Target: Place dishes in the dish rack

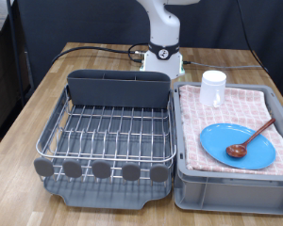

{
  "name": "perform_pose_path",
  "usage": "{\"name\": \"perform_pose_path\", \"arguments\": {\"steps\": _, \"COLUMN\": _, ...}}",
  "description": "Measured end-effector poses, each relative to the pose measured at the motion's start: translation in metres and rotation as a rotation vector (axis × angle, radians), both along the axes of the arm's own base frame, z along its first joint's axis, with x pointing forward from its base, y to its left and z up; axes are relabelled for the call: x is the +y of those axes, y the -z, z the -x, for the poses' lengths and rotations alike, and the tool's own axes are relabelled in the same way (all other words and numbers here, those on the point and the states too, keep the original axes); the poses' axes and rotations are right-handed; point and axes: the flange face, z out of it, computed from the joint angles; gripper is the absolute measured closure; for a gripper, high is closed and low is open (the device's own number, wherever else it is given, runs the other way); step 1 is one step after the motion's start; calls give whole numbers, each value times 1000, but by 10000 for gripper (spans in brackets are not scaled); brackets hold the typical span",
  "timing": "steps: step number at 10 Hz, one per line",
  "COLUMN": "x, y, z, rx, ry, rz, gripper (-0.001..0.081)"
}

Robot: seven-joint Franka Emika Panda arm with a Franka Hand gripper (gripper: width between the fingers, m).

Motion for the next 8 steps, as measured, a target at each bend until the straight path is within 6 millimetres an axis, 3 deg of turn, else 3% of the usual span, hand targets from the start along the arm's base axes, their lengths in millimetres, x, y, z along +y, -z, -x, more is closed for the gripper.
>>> {"name": "perform_pose_path", "arguments": {"steps": 3, "x": 12, "y": 8, "z": -14, "rx": -51, "ry": 68, "rz": -9, "gripper": 4}}
{"name": "perform_pose_path", "arguments": {"steps": 8, "x": 85, "y": 43, "z": -55, "rx": -84, "ry": 451, "rz": -20, "gripper": 4}}
